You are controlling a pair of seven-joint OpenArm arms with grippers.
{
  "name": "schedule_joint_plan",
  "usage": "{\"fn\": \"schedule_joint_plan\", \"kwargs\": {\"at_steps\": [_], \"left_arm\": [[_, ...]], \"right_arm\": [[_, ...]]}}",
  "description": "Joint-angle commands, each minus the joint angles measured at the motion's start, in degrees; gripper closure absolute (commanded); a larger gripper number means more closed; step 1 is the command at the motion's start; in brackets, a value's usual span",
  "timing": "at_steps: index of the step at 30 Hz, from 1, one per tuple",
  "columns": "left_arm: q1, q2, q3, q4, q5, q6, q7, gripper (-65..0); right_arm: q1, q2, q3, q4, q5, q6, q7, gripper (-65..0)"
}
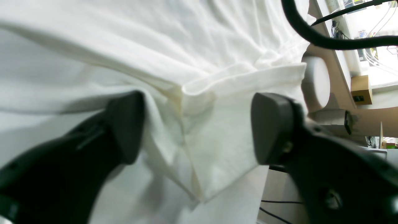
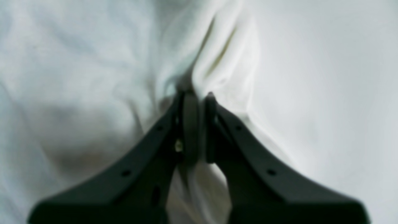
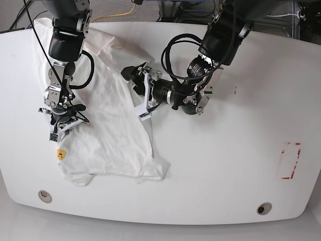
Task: Layout the t-shirt on the table in an organized manner, then fold the t-shirt properly
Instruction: 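Move the left gripper over the shirt and grasp its fabric edge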
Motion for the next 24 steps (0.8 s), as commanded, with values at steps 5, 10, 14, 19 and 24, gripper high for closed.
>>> {"fn": "schedule_joint_plan", "kwargs": {"at_steps": [5, 10, 14, 19, 24], "left_arm": [[-0.5, 0.0, 0.2, 0.1, 2.4, 0.9, 2.4, -24.3], [-0.5, -0.3, 1.8, 0.1, 2.5, 0.9, 2.4, -8.6], [-0.6, -0.9, 2.2, 0.1, 3.1, 0.9, 2.4, 0.0], [-0.6, -0.9, 1.9, 0.1, 4.9, 0.9, 1.5, 0.0], [-0.6, -1.1, 1.9, 0.2, 5.0, 0.9, 0.5, 0.0]], "right_arm": [[1.3, 0.7, 0.2, 1.2, 0.5, 0.0, 1.2, -2.7], [1.3, 0.7, 0.2, 1.2, 0.5, 0.0, 1.2, -2.7], [1.3, 0.7, 0.2, 1.2, 0.5, 0.0, 1.2, -2.7], [1.3, 0.7, 0.2, 1.2, 0.5, 0.0, 1.1, -2.7], [1.3, 0.7, 0.2, 1.2, 0.5, 0.0, 1.0, -2.7]]}}
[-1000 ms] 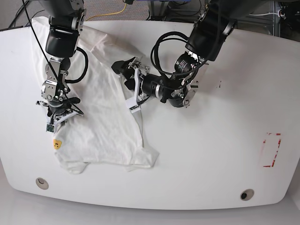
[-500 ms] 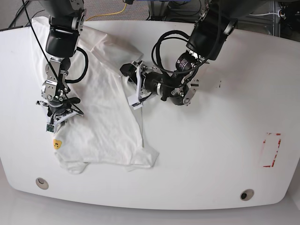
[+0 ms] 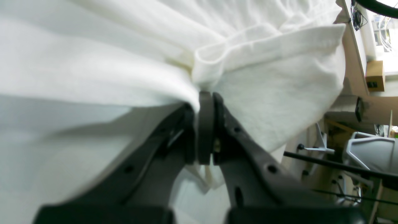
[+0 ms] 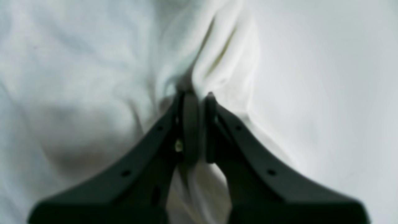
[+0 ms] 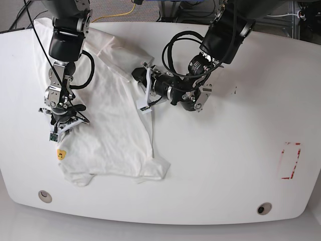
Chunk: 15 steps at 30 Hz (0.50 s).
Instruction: Layout the t-shirt on the table in an organized manner, then fold the t-shirt properly
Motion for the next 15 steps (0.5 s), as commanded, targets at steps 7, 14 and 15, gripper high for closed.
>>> {"fn": "schedule_joint_plan", "kwargs": {"at_steps": [7, 14, 15], "left_arm": [[-1.6, -2.6, -1.8, 5.1, 2.1, 0.3, 1.7, 0.0], [-1.6, -6.5, -7.2, 7.5, 2.1, 0.2, 3.7, 0.0], [-1.6, -7.1, -7.9, 7.5, 2.1, 0.2, 4.0, 0.0]], "right_arm": [[1.0, 0.8, 0.3, 4.2, 0.5, 0.0, 0.7, -2.7], [-2.0, 0.1, 0.3, 13.7, 0.5, -0.4, -1.0, -26.8], [-2.4, -0.6, 0.3, 15.2, 0.5, -0.5, -1.2, -33.9]]}}
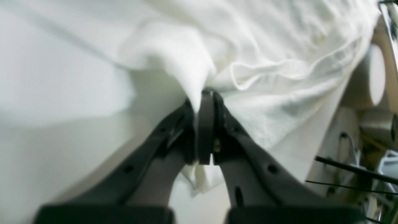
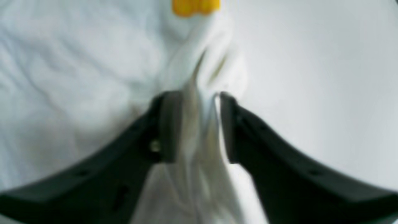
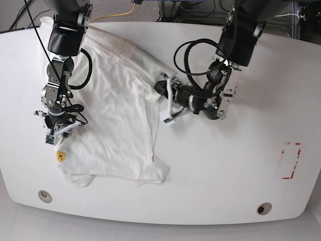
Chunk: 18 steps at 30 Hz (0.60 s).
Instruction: Layout the t-shirt on the table in an organized manner, then fold the t-shirt properly
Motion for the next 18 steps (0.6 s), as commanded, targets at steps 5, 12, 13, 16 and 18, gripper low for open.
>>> {"fn": "schedule_joint_plan", "kwargs": {"at_steps": [5, 12, 13, 16, 18], "left_arm": [[-1.2, -2.9, -2.3, 1.2, 0.0, -0.1, 1.3, 0.0], [-1.3, -7.6, -2.3, 1.2, -0.1, -2.4, 2.0, 0.0], [-1.3, -8.1, -2.3, 1.2, -0.1, -3.0, 2.1, 0.0], [-1.3, -9.9, -2.4, 1.2, -0.1, -4.8, 2.3, 0.0], [-1.3, -11.2, -3.3, 1.2, -0.1, -5.5, 2.3, 0.0]], "right_arm": [[-0.7, -2.2, 0.1, 9.6, 0.2, -0.2, 1.1, -63.4], [-1.1, -4.8, -0.1, 14.3, -0.2, 0.0, 1.1, -65.0], [-0.7, -4.9, -0.1, 14.3, 0.0, 0.0, 1.1, -65.0], [1.6, -4.9, -0.1, 13.9, 0.0, 0.1, 1.1, -65.0], [2.6, -4.9, -0.1, 12.2, -0.2, 0.1, 1.1, -65.0]]}}
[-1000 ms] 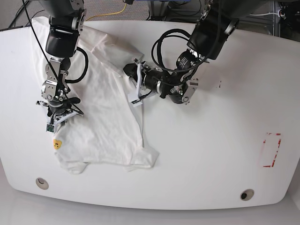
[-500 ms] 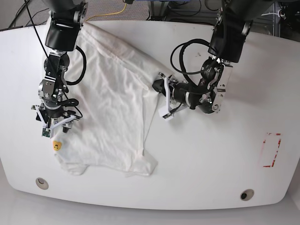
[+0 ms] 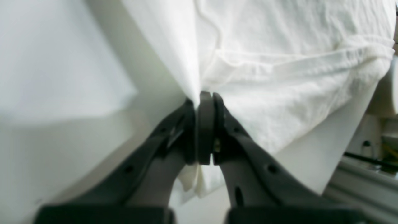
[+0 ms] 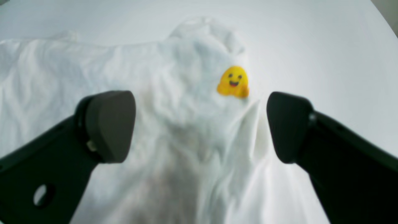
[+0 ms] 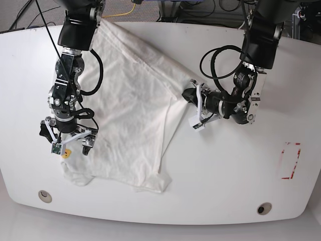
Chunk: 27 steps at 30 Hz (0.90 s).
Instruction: Layout the t-shirt on the table in an organized manner, then fold the t-shirt properly
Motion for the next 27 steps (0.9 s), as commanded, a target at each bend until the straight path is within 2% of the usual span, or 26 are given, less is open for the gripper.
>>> {"fn": "schedule_joint_plan", "kwargs": {"at_steps": [1, 3, 13, 20, 27], "left_arm": [[-0.6, -2.2, -1.3, 0.4, 2.6, 0.1, 1.8, 0.0], [-0.6, -3.0, -2.3, 0.4, 2.6, 0.1, 1.9, 0.0], [-0.8, -11.7, -5.6, 0.4, 2.7, 0.1, 1.9, 0.0], [-1.3, -17.6, -7.0, 0.5, 2.8, 0.1, 1.8, 0.0], [-2.6, -20.9, -7.2, 0.4, 2.8, 0.1, 1.8, 0.0]], "right_arm": [[3.4, 0.9, 0.0, -1.0, 0.2, -0.1, 1.9, -65.0], [5.1, 1.1, 0.0, -2.6, 0.2, 0.0, 1.9, -65.0], [13.1, 2.9, 0.1, -13.6, 0.4, 0.5, 1.9, -65.0], [17.4, 2.8, 0.2, -19.6, 0.4, 6.0, 1.9, -65.0], [20.7, 1.7, 0.0, -26.4, 0.4, 12.6, 1.9, -65.0]]}}
